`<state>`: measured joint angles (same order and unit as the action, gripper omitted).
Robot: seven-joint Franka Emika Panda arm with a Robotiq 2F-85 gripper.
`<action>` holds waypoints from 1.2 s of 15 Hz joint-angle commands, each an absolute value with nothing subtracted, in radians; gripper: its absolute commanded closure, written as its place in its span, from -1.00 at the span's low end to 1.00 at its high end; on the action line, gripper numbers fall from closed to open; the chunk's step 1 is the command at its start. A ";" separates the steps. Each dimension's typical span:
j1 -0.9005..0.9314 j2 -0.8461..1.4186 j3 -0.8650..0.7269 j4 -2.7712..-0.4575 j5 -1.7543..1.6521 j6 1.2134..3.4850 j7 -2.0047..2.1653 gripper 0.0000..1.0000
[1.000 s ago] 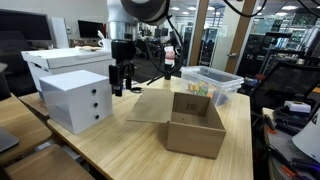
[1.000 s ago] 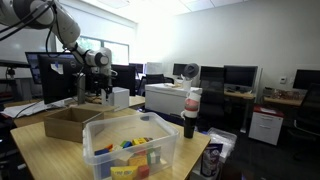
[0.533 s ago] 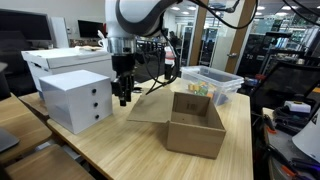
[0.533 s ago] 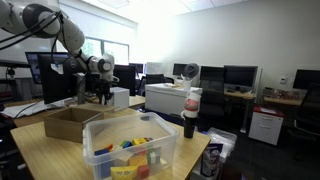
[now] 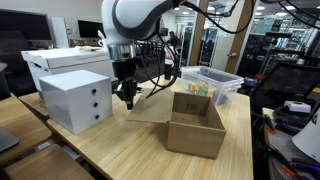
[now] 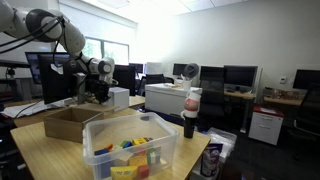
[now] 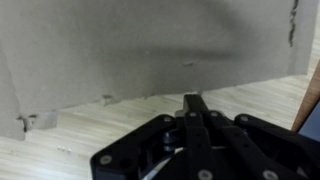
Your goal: Close the lid of the card box fully
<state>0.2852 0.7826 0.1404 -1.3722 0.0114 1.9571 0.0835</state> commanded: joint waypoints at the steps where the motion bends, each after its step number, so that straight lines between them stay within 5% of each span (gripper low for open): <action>1: 0.342 0.732 0.114 -1.316 -0.004 1.712 0.245 0.97; 10: 0.407 0.686 0.095 -1.169 0.011 1.216 0.566 0.96; 13: 0.384 0.652 0.066 -1.232 0.004 1.217 0.551 0.96; 18: 0.348 0.592 0.052 -1.374 -0.040 1.599 0.419 0.96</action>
<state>0.3674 0.6726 0.0536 -1.2290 -0.0154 1.4057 0.4857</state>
